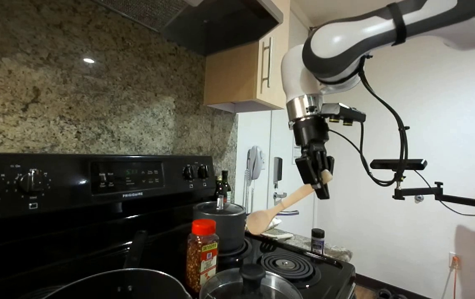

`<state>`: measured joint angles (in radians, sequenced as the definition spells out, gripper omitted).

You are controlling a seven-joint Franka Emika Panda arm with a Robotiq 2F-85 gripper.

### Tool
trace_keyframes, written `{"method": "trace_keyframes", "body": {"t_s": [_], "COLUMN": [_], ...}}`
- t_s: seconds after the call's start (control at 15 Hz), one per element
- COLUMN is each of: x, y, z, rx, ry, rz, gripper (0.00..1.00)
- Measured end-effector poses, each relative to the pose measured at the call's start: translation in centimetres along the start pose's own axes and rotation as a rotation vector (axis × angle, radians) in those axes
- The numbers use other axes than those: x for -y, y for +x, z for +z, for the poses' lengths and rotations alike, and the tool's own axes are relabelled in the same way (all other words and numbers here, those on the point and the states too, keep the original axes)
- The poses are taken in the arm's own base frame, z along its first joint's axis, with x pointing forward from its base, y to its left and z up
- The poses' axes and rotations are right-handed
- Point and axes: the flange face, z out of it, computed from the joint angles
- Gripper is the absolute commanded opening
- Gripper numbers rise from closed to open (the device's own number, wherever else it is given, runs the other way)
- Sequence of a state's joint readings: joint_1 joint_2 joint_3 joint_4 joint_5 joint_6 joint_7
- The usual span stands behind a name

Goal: Take the spoon out of the left black pot and put it on the stove

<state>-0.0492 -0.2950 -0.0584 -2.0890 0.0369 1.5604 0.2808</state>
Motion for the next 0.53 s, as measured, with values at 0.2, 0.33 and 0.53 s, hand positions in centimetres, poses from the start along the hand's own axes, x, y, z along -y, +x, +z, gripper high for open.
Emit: {"method": "trace_keyframes", "body": {"t_s": [0.2,0.33,0.53], "x": [-0.21,-0.21,-0.20], "y": [-0.02,-0.03,0.07], "z": [1.29,1.27,1.57], "rx": [0.027,0.026,0.041], "ry": [-0.007,-0.007,0.019], "rz": [0.008,0.008,0.033], "gripper": [0.01,0.01,0.01]}}
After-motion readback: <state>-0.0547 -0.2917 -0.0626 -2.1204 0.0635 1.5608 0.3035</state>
